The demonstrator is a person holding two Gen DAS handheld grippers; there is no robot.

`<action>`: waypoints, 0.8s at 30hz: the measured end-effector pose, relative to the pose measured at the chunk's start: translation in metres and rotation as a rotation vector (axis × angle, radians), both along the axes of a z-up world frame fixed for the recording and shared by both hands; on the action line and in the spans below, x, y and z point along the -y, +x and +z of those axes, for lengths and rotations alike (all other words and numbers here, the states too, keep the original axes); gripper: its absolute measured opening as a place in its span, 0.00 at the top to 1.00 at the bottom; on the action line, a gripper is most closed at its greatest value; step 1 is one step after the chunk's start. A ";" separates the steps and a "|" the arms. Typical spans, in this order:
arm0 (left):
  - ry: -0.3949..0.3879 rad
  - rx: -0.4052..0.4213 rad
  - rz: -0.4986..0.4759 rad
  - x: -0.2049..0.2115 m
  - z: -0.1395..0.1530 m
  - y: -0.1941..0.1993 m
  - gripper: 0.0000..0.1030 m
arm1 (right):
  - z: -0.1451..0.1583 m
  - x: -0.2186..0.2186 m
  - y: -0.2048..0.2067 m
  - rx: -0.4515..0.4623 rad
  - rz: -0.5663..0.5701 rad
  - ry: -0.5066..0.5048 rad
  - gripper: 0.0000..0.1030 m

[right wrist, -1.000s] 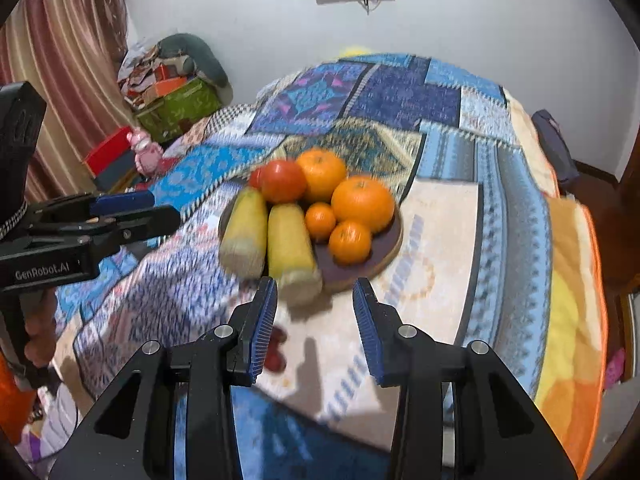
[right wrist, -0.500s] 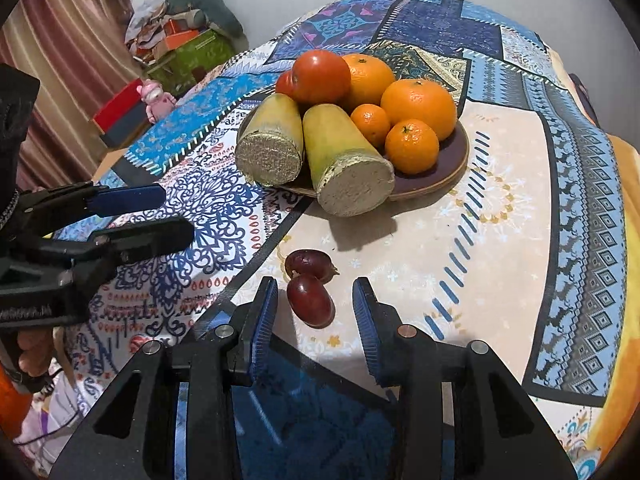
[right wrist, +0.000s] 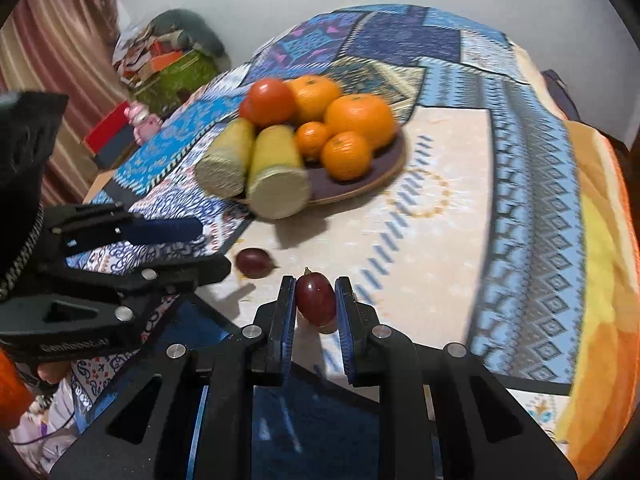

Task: Organize fruits
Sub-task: 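Reach both tools to the dark red dates and grasp one with each, then carry the dates to the plate and release them among the fruit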

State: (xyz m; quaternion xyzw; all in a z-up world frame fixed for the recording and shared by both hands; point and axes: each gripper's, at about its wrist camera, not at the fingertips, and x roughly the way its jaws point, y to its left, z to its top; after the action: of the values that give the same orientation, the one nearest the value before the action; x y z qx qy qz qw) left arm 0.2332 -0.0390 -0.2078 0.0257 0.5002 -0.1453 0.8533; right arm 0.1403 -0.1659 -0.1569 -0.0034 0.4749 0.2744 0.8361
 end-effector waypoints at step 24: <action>-0.023 0.046 0.062 -0.022 0.023 -0.009 0.81 | 0.025 0.015 0.004 0.055 -0.040 0.057 0.83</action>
State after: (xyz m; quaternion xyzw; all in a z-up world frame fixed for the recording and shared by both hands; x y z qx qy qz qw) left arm 0.2238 -0.0171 -0.1850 0.0038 0.4795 -0.1237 0.8688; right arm 0.1442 -0.1806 -0.1315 0.0226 0.4437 0.2707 0.8540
